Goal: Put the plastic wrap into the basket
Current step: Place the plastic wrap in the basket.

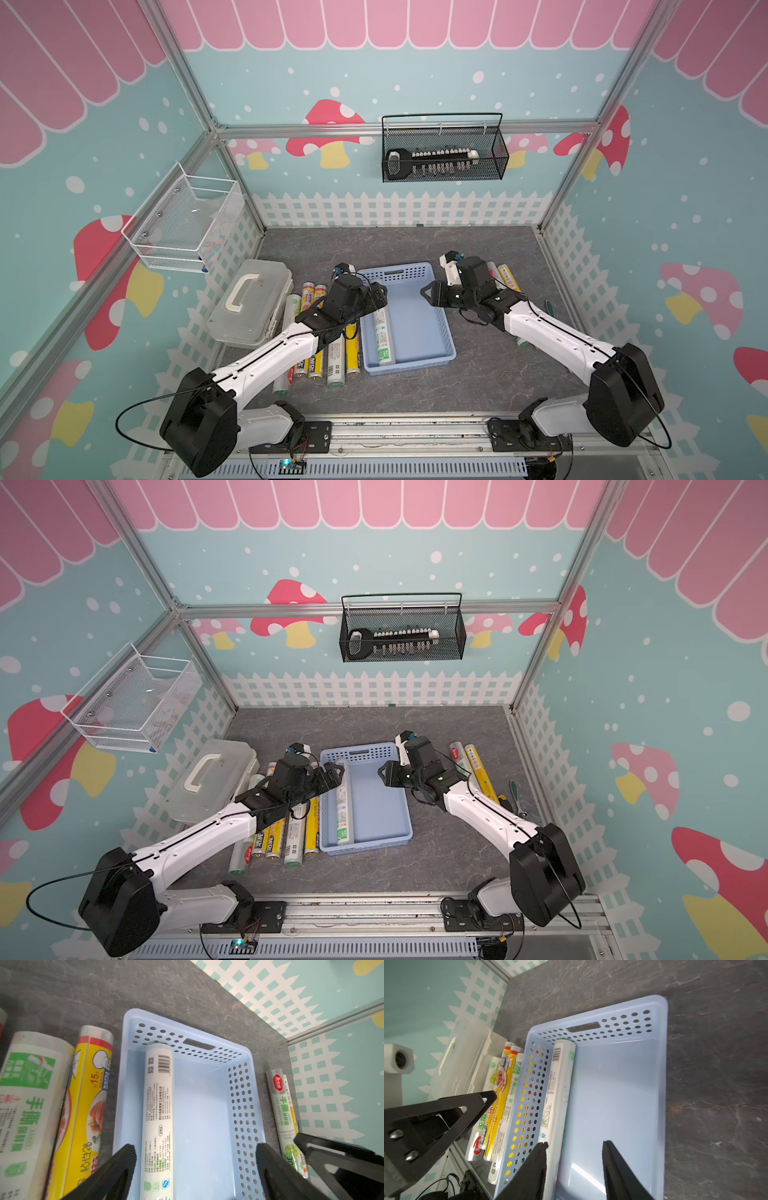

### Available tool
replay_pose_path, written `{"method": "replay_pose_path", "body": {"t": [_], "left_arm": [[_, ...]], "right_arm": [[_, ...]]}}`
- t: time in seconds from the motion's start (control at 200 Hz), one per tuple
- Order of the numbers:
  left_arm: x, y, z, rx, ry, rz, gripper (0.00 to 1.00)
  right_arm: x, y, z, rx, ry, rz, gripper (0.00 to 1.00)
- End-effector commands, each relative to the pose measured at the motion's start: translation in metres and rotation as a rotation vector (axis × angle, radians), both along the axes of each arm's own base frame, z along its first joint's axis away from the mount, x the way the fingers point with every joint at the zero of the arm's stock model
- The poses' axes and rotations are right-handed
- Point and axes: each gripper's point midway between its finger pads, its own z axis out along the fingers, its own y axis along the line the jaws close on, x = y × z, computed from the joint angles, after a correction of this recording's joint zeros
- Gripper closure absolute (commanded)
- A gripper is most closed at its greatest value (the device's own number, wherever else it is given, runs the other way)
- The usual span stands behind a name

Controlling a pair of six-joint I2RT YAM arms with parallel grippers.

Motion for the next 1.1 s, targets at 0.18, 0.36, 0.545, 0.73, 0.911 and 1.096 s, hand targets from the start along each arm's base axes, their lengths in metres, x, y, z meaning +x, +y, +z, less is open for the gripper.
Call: {"method": "replay_pose_path", "body": {"t": [0.18,0.36,0.545,0.73,0.911,1.096], "left_arm": [[-0.006,0.033,0.017,0.145,-0.090,0.193,0.09],[-0.021,0.068,0.020,0.164,-0.126,0.312,0.09],[-0.029,0.082,0.024,0.153,-0.156,0.345,0.09],[-0.029,0.078,0.024,0.146,-0.150,0.322,0.09],[-0.026,0.069,0.025,0.146,-0.145,0.284,0.08],[-0.024,0.060,0.021,0.137,-0.130,0.249,0.08]], "right_arm": [[-0.024,0.072,-0.053,-0.012,0.168,0.240,0.51],[-0.028,0.098,-0.085,-0.014,0.253,0.283,0.46],[-0.030,0.115,-0.096,0.026,0.291,0.311,0.48],[-0.032,0.125,-0.112,0.065,0.346,0.315,0.50],[-0.031,0.127,-0.111,0.078,0.342,0.319,0.50],[-0.035,0.142,-0.106,0.139,0.352,0.399,0.51]]}}
